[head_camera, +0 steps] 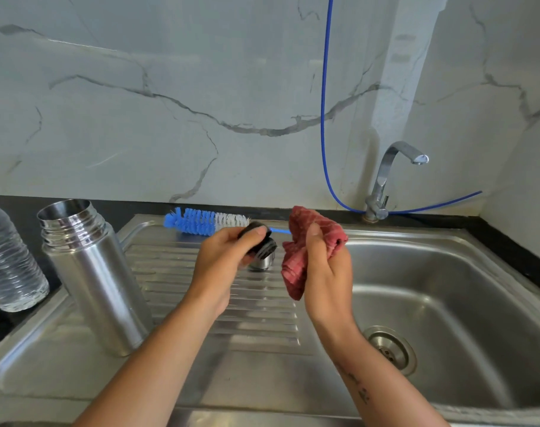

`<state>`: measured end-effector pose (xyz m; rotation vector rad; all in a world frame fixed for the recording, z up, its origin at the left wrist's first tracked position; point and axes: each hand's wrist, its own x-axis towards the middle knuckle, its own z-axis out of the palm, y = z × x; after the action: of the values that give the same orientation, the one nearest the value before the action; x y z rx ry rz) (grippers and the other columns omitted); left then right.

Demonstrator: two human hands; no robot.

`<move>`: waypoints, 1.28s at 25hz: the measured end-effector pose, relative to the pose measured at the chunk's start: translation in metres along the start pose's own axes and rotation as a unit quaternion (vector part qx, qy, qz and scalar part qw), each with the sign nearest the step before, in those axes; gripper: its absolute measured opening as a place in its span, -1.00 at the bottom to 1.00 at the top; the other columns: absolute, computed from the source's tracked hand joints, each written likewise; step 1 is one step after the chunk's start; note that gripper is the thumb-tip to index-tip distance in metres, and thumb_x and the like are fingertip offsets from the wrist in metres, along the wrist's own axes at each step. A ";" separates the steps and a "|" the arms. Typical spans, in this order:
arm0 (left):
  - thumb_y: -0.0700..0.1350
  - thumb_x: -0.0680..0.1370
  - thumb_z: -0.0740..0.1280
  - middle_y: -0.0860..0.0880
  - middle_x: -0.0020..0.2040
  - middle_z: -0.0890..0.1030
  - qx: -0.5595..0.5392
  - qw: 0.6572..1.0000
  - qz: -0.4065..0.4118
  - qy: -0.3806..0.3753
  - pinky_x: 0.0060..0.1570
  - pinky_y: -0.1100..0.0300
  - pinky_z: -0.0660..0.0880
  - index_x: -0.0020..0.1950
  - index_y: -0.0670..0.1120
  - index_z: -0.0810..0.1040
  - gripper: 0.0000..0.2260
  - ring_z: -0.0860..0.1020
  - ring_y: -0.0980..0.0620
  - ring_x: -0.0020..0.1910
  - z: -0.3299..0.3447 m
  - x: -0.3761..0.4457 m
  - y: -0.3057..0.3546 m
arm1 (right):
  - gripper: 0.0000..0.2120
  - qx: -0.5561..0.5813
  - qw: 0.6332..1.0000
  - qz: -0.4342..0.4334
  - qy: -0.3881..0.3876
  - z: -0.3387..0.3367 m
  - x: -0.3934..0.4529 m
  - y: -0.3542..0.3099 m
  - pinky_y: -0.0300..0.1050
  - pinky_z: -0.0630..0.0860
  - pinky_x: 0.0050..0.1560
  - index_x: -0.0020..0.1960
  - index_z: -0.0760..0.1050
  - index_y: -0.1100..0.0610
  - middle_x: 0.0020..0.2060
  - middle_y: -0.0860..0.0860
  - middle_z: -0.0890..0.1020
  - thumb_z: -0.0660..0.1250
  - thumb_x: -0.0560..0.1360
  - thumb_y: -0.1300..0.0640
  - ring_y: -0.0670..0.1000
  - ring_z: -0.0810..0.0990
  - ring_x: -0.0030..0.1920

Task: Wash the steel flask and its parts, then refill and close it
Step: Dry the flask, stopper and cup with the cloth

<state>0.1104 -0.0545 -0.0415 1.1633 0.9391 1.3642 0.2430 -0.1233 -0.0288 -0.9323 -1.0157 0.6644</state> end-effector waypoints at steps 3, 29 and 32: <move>-0.08 0.37 0.53 -0.18 -0.01 0.74 -0.150 0.984 -0.087 -0.035 -0.11 0.18 0.65 0.19 -0.28 0.62 -0.54 0.72 -0.03 -0.05 -0.001 -0.001 0.007 | -0.73 0.008 0.999 0.031 -0.028 0.000 -0.002 0.002 -0.35 0.52 -0.32 0.34 0.51 0.10 -0.53 0.07 0.47 0.11 0.73 0.15 0.02 0.45 -0.42; -0.27 0.47 0.50 -0.06 0.16 0.71 0.038 0.980 0.121 -0.151 0.20 0.10 0.58 0.26 -0.04 0.62 -0.62 0.67 -0.03 0.18 0.015 -0.020 -0.015 | -0.60 -0.088 0.995 0.037 -0.043 -0.010 0.004 0.016 -0.04 0.59 -0.04 0.08 0.60 0.21 -0.15 0.22 0.70 0.14 0.72 -0.08 0.01 0.68 -0.12; -0.34 0.48 0.50 -0.04 0.08 0.72 0.023 0.991 0.118 -0.061 0.10 0.23 0.57 0.20 -0.02 0.59 -0.63 0.68 0.04 0.11 0.021 -0.023 -0.017 | -0.43 -0.157 0.985 0.045 -0.053 -0.004 0.000 0.019 0.05 0.59 -0.12 -0.10 0.59 0.19 -0.31 0.15 0.67 0.11 0.62 -0.28 0.02 0.67 -0.23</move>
<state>0.1337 -0.0764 -0.0564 1.4110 0.7674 1.4458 0.2458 -0.1158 -0.0468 -1.2340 -1.2002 0.6442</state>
